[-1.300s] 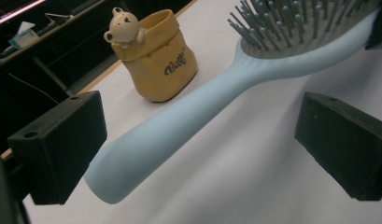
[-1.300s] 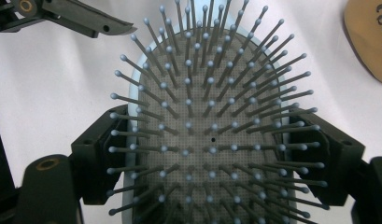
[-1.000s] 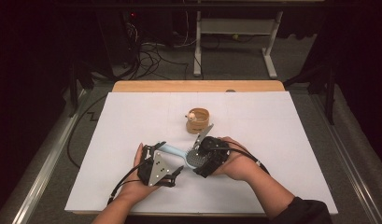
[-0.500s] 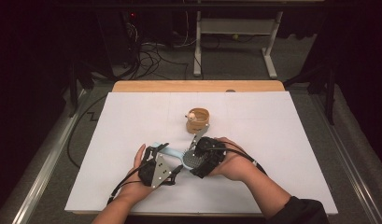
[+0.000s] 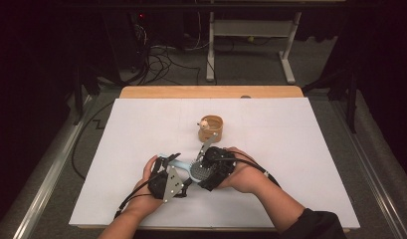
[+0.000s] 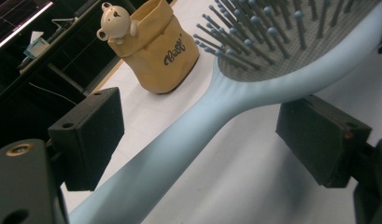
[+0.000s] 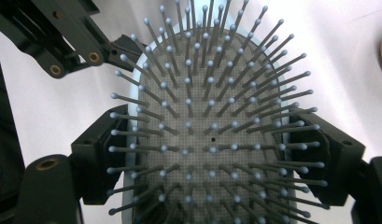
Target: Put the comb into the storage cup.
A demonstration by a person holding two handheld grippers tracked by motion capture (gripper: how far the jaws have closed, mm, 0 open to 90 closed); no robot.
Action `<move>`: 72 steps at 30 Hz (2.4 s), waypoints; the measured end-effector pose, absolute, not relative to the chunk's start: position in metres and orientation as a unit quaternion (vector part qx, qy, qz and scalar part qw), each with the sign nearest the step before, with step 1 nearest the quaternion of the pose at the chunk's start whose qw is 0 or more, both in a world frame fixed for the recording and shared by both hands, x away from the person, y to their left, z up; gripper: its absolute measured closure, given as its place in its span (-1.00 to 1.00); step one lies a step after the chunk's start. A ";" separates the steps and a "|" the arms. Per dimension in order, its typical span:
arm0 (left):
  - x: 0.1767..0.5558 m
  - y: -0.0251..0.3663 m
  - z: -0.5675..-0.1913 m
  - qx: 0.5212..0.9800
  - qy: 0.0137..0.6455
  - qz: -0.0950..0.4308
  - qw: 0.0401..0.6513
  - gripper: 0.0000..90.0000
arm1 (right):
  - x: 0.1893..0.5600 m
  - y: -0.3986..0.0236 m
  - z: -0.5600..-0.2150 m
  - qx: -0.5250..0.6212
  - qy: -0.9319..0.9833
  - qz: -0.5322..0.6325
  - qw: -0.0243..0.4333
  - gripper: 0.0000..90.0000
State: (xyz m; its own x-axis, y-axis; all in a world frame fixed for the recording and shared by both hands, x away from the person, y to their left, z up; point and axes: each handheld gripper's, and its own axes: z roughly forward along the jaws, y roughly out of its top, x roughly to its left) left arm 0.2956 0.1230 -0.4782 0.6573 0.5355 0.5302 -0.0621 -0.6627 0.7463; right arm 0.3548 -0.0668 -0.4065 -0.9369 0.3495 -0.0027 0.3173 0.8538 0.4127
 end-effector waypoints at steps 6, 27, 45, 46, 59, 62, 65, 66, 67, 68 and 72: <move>0.295 0.124 -0.478 0.827 0.138 0.393 0.377 -0.41 | 0.355 -0.061 -0.405 0.173 0.962 0.210 0.035 -0.54; 0.292 0.125 -0.479 0.829 0.111 0.412 0.363 -0.04 | 0.358 -0.056 -0.404 0.177 0.961 0.212 0.033 -0.54; 0.289 0.120 -0.482 0.834 0.093 0.422 0.343 0.07 | 0.360 -0.054 -0.407 0.186 0.960 0.207 0.030 -0.54; 0.288 0.119 -0.482 0.834 0.091 0.425 0.340 0.08 | 0.360 -0.054 -0.407 0.186 0.960 0.207 0.030 -0.54; 0.286 0.117 -0.483 0.831 0.073 0.436 0.339 0.13 | 0.360 -0.054 -0.406 0.193 0.959 0.205 0.032 -0.54; 0.285 0.117 -0.483 0.830 0.073 0.437 0.338 0.14 | 0.361 -0.054 -0.407 0.191 0.959 0.207 0.033 -0.54; 0.285 0.117 -0.483 0.830 0.074 0.438 0.337 0.15 | 0.362 -0.053 -0.407 0.191 0.959 0.206 0.033 -0.54; 0.286 0.117 -0.483 0.830 0.074 0.439 0.336 0.15 | 0.362 -0.053 -0.407 0.190 0.959 0.206 0.032 -0.54; 0.286 0.117 -0.483 0.830 0.074 0.439 0.336 0.16 | 0.362 -0.053 -0.407 0.190 0.959 0.206 0.032 -0.54; 0.286 0.117 -0.483 0.830 0.073 0.440 0.334 0.16 | 0.362 -0.053 -0.407 0.194 0.959 0.206 0.031 -0.54; 0.286 0.117 -0.484 0.830 0.070 0.447 0.325 0.21 | 0.362 -0.053 -0.407 0.196 0.958 0.206 0.031 -0.54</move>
State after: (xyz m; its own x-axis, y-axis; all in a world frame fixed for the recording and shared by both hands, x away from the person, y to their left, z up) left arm 0.2856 0.1166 -0.4836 0.5908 0.4069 0.6967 -0.1748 -0.7785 0.6029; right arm 0.3625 -0.0525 -0.4065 -0.9217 0.3874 0.0214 0.3621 0.8388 0.4065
